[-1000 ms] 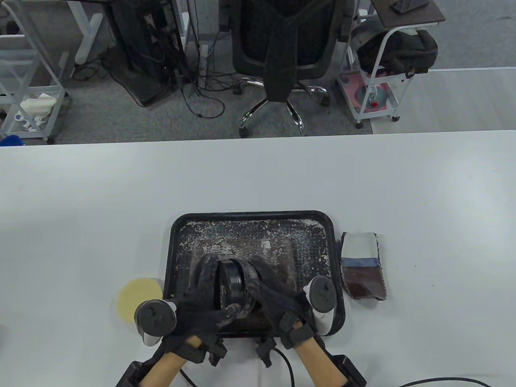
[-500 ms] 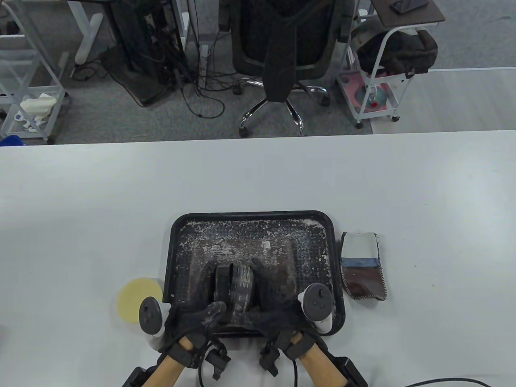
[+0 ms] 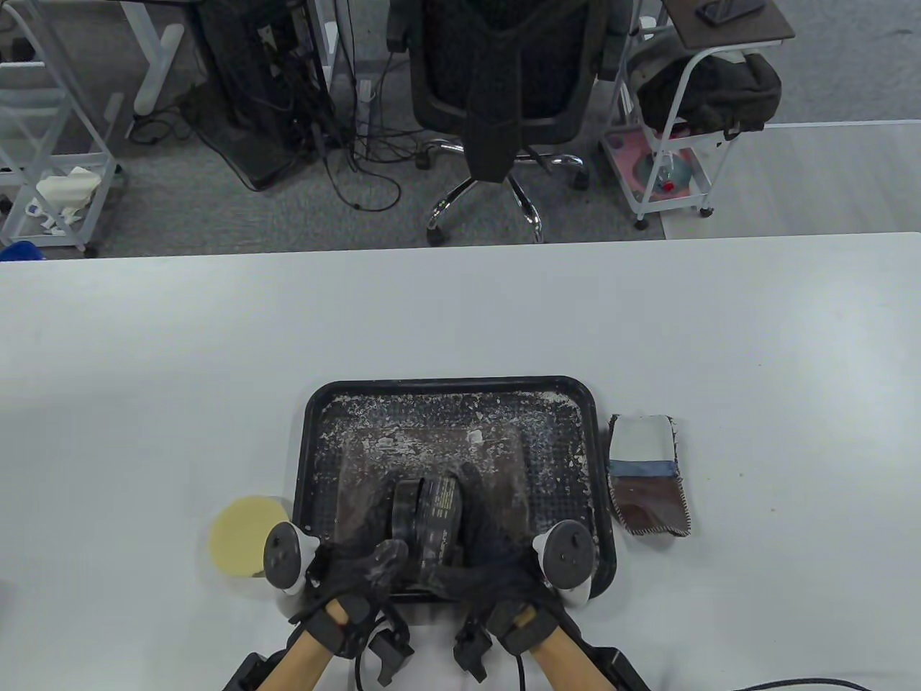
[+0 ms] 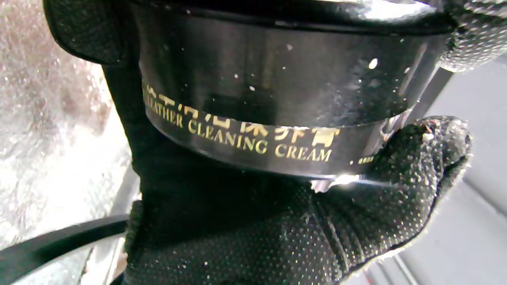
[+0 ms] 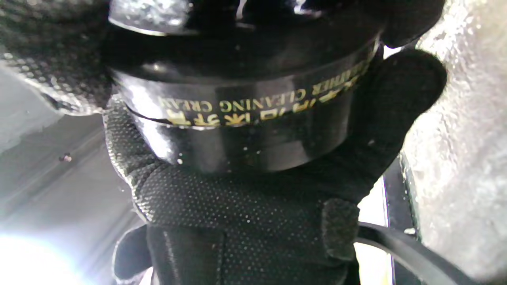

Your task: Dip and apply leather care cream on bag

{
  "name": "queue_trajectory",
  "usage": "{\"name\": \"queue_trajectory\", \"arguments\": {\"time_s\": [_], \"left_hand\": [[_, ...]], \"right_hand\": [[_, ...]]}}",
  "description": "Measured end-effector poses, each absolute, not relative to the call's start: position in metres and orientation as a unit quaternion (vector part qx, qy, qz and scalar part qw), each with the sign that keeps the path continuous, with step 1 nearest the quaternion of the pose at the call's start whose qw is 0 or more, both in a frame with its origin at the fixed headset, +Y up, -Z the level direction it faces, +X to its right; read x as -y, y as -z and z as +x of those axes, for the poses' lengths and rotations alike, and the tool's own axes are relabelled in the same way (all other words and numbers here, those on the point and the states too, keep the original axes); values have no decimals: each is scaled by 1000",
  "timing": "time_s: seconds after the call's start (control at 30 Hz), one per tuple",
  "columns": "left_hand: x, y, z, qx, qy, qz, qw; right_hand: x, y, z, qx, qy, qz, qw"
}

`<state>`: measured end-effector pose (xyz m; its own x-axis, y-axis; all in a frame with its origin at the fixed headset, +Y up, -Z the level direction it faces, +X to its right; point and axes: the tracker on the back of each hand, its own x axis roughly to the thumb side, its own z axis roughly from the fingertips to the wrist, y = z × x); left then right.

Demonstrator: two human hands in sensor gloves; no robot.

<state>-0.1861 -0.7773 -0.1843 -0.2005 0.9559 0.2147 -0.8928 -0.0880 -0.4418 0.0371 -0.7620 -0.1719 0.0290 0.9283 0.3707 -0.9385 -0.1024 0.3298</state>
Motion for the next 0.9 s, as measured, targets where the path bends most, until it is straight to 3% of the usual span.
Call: {"name": "queue_trajectory", "arguments": {"time_s": [0.23,0.43,0.77,0.9], "left_hand": [[780,188,-193,236,-722,-99,643],[782,189,-193,233,-727,-125,634],[782,189,-192,224,-726,-144,634],[782,191,-196,214,-724,-179,632]], "right_hand": [[760,170,38,14,-733,308,606],[756,162,35,67,-763,324,556],[755,158,34,84,-763,331,549],[748,152,27,122,-787,361,486]]}}
